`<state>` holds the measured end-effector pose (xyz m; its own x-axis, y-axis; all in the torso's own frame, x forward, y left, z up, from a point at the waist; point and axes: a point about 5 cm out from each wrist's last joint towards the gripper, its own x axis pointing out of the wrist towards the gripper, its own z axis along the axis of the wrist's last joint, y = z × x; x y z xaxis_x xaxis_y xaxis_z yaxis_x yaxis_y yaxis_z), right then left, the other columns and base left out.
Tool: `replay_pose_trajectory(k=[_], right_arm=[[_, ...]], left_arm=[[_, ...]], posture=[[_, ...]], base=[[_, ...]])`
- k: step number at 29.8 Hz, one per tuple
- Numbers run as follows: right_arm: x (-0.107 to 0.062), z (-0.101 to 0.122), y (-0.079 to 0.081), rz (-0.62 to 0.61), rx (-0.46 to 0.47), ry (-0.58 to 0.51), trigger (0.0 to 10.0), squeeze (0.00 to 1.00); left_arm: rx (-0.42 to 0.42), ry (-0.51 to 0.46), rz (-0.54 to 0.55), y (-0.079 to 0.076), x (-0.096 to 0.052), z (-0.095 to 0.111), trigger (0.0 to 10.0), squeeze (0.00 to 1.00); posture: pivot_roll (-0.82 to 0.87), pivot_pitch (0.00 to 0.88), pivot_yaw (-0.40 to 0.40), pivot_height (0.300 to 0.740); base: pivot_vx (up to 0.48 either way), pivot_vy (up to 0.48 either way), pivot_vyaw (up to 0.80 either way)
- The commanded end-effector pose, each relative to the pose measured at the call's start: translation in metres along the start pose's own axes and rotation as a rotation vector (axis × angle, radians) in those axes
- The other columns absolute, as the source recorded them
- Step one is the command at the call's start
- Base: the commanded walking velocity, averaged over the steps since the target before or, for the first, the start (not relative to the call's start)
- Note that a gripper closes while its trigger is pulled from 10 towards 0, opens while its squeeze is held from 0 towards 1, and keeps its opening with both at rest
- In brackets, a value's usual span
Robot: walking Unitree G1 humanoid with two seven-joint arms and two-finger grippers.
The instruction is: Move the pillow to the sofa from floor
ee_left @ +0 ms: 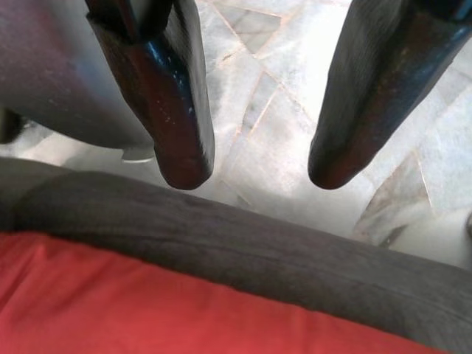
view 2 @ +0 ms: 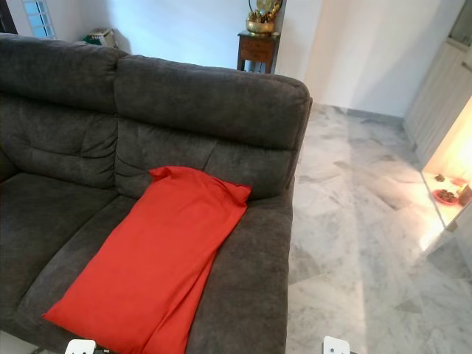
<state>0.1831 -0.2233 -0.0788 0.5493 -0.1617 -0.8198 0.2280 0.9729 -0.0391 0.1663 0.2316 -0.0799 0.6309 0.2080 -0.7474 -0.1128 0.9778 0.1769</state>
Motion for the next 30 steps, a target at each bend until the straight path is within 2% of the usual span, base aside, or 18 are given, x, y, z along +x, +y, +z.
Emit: replay_pose_trajectory(k=[1, 17, 30], right_arm=[[0.0003, 0.0028, 0.0010, 0.003, 0.000, -0.010, 10.0, 0.00], [0.0006, 0.0036, 0.0032, 0.009, -0.003, -0.012, 10.0, 0.00], [0.0005, 0.0023, 0.0045, 0.013, -0.004, -0.008, 10.0, 0.00]], left_arm=[[-0.012, 0.000, 0.010, 0.0011, -0.0001, -0.0003, 10.0, 0.00], [-0.016, 0.005, 0.012, 0.0006, -0.0009, -0.0030, 10.0, 0.00], [-0.005, 0.013, 0.013, 0.0024, -0.0011, -0.0043, 10.0, 0.00]], posture=[[0.15, 0.000, -0.070, 0.740], [0.15, 0.000, -0.073, 0.740], [0.15, 0.000, -0.066, 0.740]], base=[[-0.244, 0.000, 0.00], [-0.211, 0.000, 0.00], [0.000, 0.000, 0.00]])
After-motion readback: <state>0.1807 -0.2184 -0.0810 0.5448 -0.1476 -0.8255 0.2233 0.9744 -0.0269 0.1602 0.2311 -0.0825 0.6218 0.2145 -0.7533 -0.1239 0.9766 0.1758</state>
